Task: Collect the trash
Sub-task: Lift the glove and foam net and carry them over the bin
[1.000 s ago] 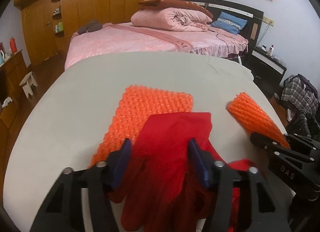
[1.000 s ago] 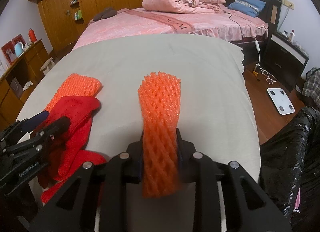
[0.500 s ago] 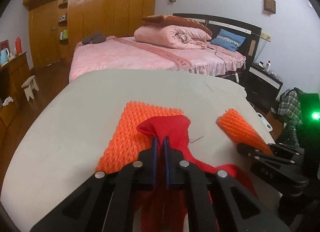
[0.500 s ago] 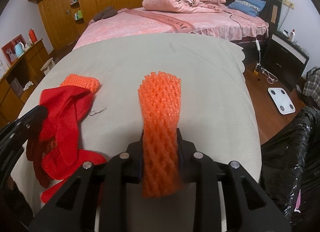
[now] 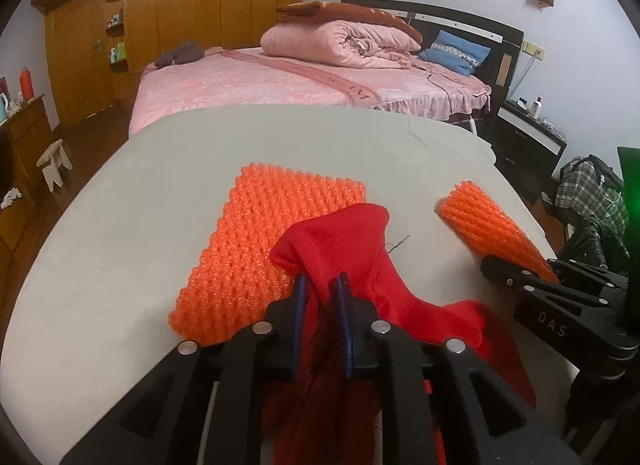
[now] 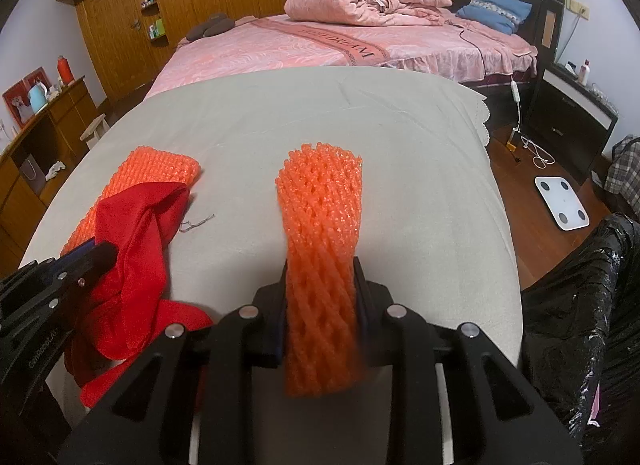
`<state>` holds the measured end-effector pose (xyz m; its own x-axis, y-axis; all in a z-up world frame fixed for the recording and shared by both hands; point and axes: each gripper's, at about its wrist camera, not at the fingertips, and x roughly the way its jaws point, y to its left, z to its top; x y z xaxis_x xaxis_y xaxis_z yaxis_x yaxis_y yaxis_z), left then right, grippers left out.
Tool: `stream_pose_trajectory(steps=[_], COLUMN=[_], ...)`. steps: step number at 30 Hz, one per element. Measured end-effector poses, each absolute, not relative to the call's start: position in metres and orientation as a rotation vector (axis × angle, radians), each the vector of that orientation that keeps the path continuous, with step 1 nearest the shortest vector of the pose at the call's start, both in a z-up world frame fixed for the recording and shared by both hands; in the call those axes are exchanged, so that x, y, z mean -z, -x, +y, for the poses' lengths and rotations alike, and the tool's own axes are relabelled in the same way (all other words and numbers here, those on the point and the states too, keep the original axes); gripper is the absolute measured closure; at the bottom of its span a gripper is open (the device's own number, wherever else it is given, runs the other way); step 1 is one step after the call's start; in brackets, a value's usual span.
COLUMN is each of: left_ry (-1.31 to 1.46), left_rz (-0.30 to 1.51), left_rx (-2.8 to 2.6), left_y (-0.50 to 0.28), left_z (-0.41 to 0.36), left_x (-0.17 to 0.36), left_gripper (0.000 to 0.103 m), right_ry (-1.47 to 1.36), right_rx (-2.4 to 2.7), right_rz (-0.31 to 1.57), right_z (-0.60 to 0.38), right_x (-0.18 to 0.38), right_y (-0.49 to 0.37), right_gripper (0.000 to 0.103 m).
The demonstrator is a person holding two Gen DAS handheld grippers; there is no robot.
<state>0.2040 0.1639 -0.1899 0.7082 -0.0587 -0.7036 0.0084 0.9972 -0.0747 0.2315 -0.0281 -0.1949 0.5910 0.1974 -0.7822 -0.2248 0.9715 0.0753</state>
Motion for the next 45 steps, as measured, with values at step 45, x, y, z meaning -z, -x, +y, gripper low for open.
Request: stream_pose_trajectory(steps=[45], left_ry=[0.042], left_rz=[0.476], left_rx=[0.216], left_y=[-0.128], left_z=[0.081], left_x=[0.053], left_gripper=[0.098], right_ry=[-0.088], right_rx=[-0.263], right_rz=[0.671], right_z=[-0.132], right_x=[0.060], right_y=[-0.144], right_gripper=[0.079])
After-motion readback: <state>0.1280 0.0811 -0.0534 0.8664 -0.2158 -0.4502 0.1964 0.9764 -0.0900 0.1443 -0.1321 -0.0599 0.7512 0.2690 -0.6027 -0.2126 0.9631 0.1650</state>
